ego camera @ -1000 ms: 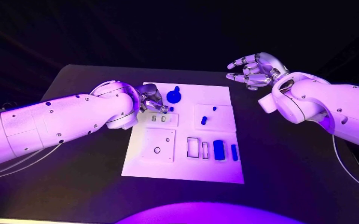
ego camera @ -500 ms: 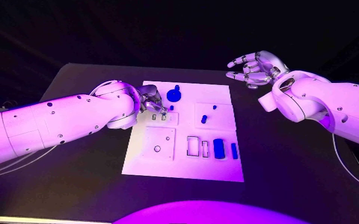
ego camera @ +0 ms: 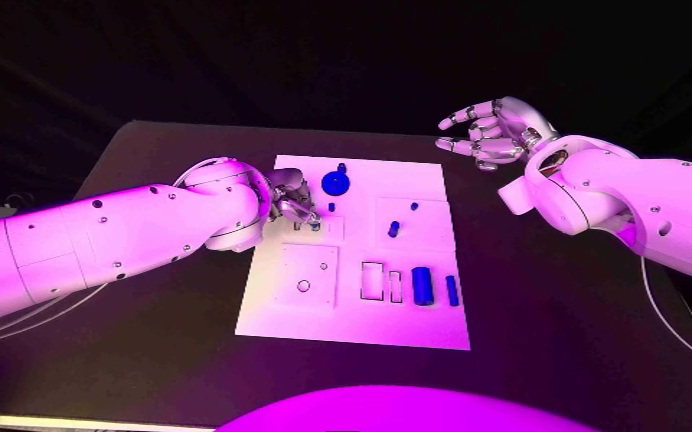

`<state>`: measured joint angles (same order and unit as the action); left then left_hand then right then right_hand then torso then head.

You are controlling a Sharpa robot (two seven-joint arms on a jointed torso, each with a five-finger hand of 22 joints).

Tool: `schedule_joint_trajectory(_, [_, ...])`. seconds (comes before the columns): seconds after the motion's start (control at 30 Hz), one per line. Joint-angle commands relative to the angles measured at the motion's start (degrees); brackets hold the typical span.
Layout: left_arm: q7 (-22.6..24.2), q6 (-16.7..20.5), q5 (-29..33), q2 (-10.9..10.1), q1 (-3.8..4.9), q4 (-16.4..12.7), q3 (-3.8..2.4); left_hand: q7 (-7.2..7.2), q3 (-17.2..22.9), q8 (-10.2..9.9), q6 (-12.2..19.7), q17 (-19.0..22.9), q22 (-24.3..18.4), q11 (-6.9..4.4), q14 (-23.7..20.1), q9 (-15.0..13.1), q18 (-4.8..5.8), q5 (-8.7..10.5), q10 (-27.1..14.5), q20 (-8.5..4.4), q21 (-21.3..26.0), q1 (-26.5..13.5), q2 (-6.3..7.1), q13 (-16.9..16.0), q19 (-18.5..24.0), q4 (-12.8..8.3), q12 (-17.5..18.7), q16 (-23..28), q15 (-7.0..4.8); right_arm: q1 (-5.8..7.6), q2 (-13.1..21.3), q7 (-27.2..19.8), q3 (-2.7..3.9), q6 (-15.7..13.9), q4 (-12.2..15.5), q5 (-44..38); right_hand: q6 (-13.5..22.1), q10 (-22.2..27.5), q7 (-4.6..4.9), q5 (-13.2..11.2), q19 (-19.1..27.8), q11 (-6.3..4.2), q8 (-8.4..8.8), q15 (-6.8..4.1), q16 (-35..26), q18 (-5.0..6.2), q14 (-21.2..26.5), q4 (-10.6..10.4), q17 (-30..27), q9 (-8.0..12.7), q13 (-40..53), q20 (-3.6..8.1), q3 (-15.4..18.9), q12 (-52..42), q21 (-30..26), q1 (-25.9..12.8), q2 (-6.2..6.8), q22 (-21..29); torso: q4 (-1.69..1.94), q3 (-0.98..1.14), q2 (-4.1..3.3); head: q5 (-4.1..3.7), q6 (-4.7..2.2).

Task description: Assemble the parts on the task board

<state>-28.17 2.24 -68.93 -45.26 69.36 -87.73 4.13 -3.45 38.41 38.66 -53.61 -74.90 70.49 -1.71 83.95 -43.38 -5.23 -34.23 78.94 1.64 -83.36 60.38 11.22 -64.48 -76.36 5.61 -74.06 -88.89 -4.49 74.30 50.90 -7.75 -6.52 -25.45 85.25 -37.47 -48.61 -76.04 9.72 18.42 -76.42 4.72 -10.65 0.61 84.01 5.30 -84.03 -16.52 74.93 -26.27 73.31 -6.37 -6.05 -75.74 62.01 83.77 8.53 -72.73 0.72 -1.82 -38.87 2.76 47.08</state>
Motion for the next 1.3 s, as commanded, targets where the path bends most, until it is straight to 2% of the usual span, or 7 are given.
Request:
schedule_joint_trajectory(0.03, [0.4, -2.2, 0.1, 0.0, -0.05, -0.1, -0.01, 0.99, 8.0, 0.1, -1.0, -12.1, 0.0, -0.05, 5.3, 0.0, 1.12, -0.01, -0.4, 0.12, 0.2, 1.4, -0.8, 0.1, -0.4, -8.5, 0.3, 0.1, -0.3, -0.04, 0.0, -0.4, 0.01, 0.2, 0.1, -0.4, 0.4, 0.2, -0.11, 0.3, 0.3, -0.04, -0.24, -0.27, -0.2, 0.7, -2.6, -0.1, 1.4, 0.1, 0.0, 0.03, -0.3, 0.3, -0.2, -0.6, -0.13, 0.1, 0.01, 0.01, -0.03, 0.08, 0.02])
schedule_joint_trajectory(0.83, [0.4, -3.4, 0.9, 0.1, -0.15, 0.0, 0.07, 0.82, 6.4, -0.3, -0.9, -11.9, -0.4, 0.11, 5.2, 0.5, 1.06, 0.43, -0.7, 0.24, 0.4, 2.5, -0.53, 1.0, -0.2, -8.0, 1.1, 0.2, -0.13, -0.04, 0.0, -0.5, 0.01, 0.2, -0.1, -0.4, 0.4, 0.1, -0.12, 0.3, 0.3, -0.04, -0.31, -0.28, -0.3, 0.72, -2.6, -0.1, 1.3, 0.1, 0.0, 0.04, -0.3, 0.2, -0.3, -0.7, -0.17, 0.1, -0.03, 0.02, 0.02, 0.14, 0.06])
schedule_joint_trajectory(1.3, [0.4, -4.1, 1.2, 0.1, -0.19, 0.0, 0.12, 0.67, 4.5, -0.8, -0.9, -12.0, -0.4, 0.2, 5.2, 1.4, 1.06, 0.33, -0.7, 0.35, 0.5, 4.5, 0.43, 1.1, -0.2, -8.3, 1.5, 0.2, -0.04, -0.04, 0.0, -0.5, 0.01, 0.1, -0.1, -0.4, 0.4, 0.1, -0.12, 0.3, 0.3, -0.04, -0.31, -0.28, -0.3, 0.72, -2.6, -0.1, 1.3, 0.1, 0.0, 0.04, -0.3, 0.2, -0.3, -0.7, -0.17, 0.1, -0.04, -0.01, -0.02, 0.17, -0.13])
